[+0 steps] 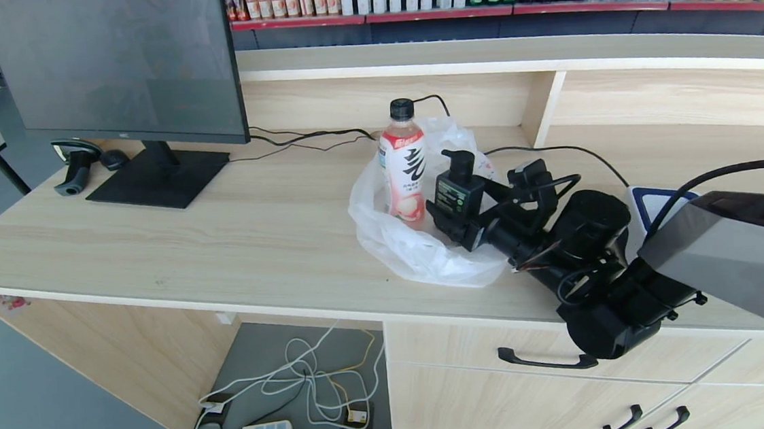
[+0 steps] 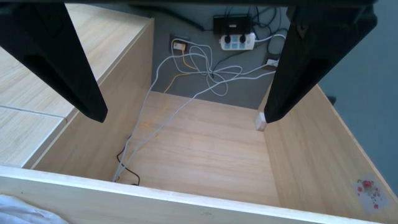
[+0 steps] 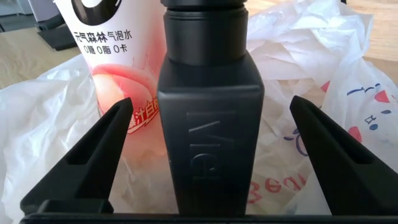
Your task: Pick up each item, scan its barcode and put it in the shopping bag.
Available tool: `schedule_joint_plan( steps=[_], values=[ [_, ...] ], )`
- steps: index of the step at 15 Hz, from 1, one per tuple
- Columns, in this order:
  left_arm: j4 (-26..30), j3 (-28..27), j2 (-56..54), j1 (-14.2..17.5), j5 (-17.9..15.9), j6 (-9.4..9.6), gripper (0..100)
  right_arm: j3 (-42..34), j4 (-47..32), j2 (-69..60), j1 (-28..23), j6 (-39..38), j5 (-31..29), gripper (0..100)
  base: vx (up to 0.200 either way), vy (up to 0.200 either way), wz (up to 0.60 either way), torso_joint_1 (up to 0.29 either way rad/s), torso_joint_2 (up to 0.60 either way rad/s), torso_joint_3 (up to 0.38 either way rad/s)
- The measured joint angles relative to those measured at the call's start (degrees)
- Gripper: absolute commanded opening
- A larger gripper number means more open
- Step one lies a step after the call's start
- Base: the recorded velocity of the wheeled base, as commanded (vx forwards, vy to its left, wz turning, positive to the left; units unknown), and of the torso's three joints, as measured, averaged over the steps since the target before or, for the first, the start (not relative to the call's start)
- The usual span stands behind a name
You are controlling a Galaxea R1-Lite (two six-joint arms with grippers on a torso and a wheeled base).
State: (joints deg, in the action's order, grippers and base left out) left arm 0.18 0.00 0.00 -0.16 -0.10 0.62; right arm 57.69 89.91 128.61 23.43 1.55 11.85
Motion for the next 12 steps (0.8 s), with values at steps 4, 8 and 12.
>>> schedule_joint_plan(
  steps=[4, 8, 12],
  values=[
    [0.1, 0.0, 0.0, 0.0, 0.0, 0.24, 100, -4.9, 0.0, -5.0, 0.2, 0.5, 0.0, 100, 0.0, 0.0, 0.0, 0.0, 0.0, 0.0],
    [0.1, 0.0, 0.0, 0.0, 0.0, 0.06, 100, -11.9, 0.0, -11.8, -0.5, 0.6, 0.0, 100, 0.0, 0.0, 0.0, 0.0, 0.0, 0.0],
    [0.1, 0.0, 0.0, 0.0, 0.0, 0.11, 100, -21.7, 0.0, -20.5, -0.6, 1.4, 0.0, 100, 0.0, 0.0, 0.0, 0.0, 0.0, 0.0]
  ],
)
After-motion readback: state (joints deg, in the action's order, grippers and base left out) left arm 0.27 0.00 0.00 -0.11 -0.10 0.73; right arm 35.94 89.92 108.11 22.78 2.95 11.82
